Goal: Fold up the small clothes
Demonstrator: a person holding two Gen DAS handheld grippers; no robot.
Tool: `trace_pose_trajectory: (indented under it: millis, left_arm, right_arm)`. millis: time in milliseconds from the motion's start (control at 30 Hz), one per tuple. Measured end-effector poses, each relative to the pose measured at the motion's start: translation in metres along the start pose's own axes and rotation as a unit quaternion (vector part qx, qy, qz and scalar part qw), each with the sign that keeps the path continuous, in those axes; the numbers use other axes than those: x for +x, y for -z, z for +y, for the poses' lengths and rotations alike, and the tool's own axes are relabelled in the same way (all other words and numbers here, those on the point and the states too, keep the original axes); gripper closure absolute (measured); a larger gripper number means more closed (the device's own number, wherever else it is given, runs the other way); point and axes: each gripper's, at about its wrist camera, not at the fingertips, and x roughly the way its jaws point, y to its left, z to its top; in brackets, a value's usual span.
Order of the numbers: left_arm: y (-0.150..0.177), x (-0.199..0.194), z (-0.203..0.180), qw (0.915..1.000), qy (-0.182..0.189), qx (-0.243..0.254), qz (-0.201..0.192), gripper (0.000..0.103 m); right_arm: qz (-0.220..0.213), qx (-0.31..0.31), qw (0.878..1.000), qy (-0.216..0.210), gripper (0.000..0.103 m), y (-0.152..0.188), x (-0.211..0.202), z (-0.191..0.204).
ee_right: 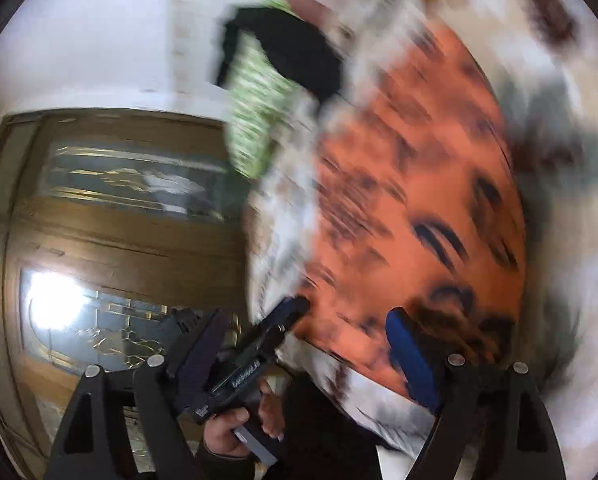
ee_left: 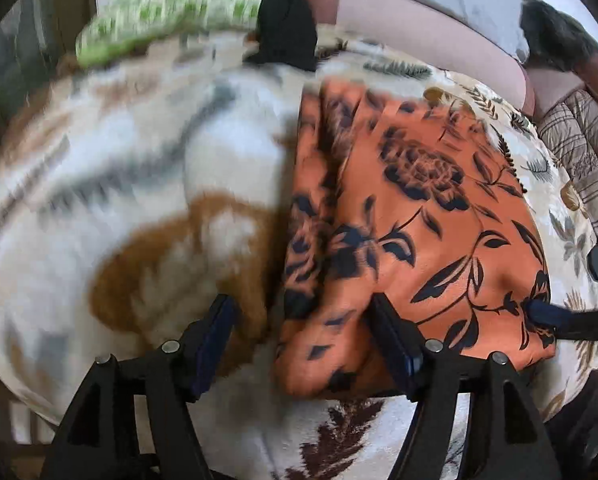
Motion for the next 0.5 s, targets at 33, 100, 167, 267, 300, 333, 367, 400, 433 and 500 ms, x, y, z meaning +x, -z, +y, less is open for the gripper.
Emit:
trace_pose_trajectory:
  millis: [33,100,167,267,300,333,367,400,433,500]
  left_arm:
    - [-0.001,-0.006,0.002,0.9999,0.002,-0.012,-0.004,0.031]
    - [-0.003,-0.018,-0.002,0.9999,-0.003,-0.011,-0.013,0.031]
    - [-0.005,-0.023,-0.008,0.9997,-0.018,0.009,-0.013,0.031]
    - [-0.004,-0.032,-0.009,0.9996,-0.016,0.006,-0.022,0.031]
    - [-0.004,-0.034,-0.010,0.9995,-0.017,0.006,-0.025,0.031]
    - [-0.004,-0.037,-0.011,0.9993,-0.020,0.008,-0.029,0.031]
    - [-0.003,-0.039,-0.012,0.9992,-0.022,0.011,-0.031,0.031]
    - [-0.002,-0.040,-0.014,0.9991,-0.023,0.014,-0.031,0.031]
    - [-0.001,-0.041,-0.015,0.9991,-0.024,0.017,-0.030,0.031]
    - [0.000,-0.043,-0.016,0.9989,-0.026,0.020,-0.032,0.031]
  right_arm:
    - [-0.012,0.007,1.000,-0.008,0.019,0.003,0.001,-0.002]
    - [-0.029,-0.035,0.999,-0.008,0.019,0.012,-0.009,0.018]
    - [-0.034,-0.082,0.996,-0.003,0.019,0.021,-0.015,0.037]
    - [-0.037,-0.088,0.995,0.006,0.019,0.034,-0.018,0.037]
    - [-0.039,-0.080,0.996,0.010,0.019,0.038,-0.015,0.031]
    - [-0.039,-0.069,0.997,0.012,0.019,0.041,-0.017,0.023]
    - [-0.036,-0.054,0.998,0.011,0.019,0.042,-0.013,0.017]
    - [-0.033,-0.044,0.998,0.006,0.019,0.041,-0.013,0.009]
    - [-0.035,-0.039,0.999,0.002,0.019,0.043,-0.013,0.007]
    - [-0.040,-0.048,0.998,-0.004,0.018,0.043,-0.021,0.014]
